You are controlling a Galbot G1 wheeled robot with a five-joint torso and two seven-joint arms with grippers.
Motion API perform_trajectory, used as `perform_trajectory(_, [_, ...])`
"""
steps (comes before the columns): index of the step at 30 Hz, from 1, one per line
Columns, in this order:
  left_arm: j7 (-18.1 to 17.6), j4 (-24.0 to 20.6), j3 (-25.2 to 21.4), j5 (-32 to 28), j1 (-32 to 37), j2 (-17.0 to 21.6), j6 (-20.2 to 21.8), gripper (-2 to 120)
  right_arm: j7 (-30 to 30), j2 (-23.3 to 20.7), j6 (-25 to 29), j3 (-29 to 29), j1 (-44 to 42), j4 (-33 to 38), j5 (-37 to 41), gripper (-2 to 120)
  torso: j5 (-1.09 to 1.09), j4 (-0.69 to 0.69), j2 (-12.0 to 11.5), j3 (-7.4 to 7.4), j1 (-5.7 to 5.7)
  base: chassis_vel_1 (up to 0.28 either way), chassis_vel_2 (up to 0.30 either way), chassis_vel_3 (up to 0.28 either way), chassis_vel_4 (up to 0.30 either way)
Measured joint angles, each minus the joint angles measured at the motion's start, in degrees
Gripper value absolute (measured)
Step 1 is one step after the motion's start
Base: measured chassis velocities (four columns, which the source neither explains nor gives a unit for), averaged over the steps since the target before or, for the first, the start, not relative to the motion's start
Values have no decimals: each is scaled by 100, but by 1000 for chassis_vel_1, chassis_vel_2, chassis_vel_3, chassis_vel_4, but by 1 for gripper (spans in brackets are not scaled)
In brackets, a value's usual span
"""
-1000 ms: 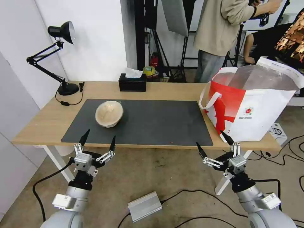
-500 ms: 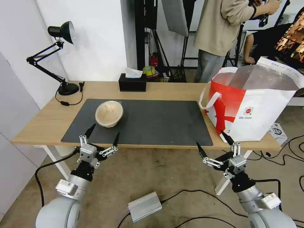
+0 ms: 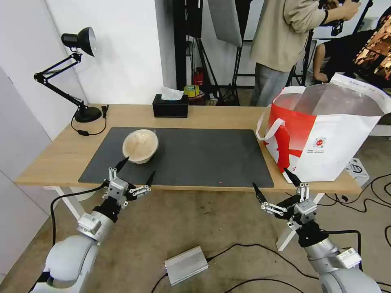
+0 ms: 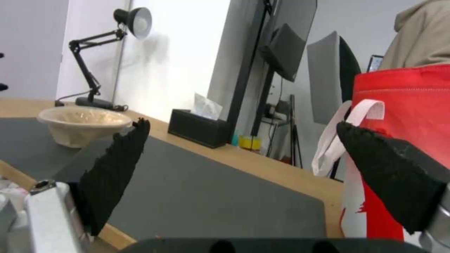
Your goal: Pick up the trash from the table and place it into the takeout bag.
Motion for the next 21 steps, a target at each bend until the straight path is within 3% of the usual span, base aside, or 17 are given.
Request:
perform_trajectory(13, [-116, 158, 67, -202, -664, 1066, 322, 100, 0, 0, 0, 1, 0, 0, 0, 100, 0, 0, 0, 0, 0, 0, 0, 0, 0])
perform_trajectory(21, [-44, 215, 136, -190, -959, 1395, 550, 100, 1, 0, 0, 0, 0, 0, 0, 100, 0, 1, 0, 0, 0, 0, 0, 0, 0])
